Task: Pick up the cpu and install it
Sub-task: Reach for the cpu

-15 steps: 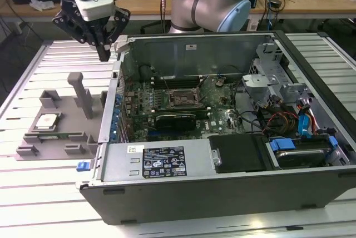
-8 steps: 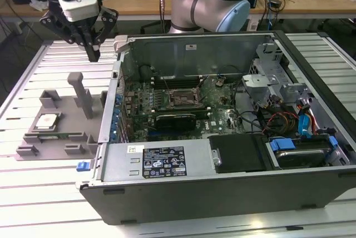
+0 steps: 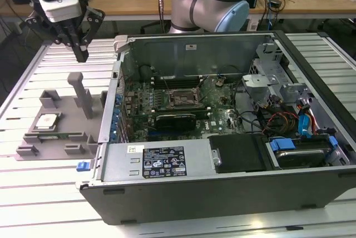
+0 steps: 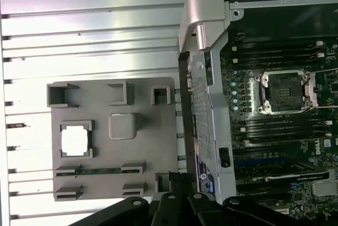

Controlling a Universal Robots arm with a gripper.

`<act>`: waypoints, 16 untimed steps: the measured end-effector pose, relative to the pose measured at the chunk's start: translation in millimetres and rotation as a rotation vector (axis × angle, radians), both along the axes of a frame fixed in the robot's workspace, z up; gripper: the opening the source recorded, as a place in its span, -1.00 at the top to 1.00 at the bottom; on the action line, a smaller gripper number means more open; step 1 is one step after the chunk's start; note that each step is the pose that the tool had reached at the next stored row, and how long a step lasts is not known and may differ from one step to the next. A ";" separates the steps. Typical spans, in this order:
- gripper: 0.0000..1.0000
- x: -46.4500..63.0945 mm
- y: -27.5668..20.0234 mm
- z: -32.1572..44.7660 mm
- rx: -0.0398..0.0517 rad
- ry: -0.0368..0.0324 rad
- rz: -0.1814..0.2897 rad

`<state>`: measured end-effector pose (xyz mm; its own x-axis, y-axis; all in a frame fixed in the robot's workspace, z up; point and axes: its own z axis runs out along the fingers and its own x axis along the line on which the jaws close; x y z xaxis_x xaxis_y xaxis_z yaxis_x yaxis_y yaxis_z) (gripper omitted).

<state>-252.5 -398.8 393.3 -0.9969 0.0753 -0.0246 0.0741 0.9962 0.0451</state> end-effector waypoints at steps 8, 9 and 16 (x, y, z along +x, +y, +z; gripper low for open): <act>0.79 -16.3 0.0 -0.1 0.0001 -0.0002 0.000; 0.79 -19.4 0.0 0.0 0.0001 -0.0002 0.000; 0.79 -37.2 0.0 -0.1 0.0001 -0.0003 0.000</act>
<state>-289.7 -398.9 393.3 -0.9969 0.0752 -0.0249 0.0740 0.9962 0.0452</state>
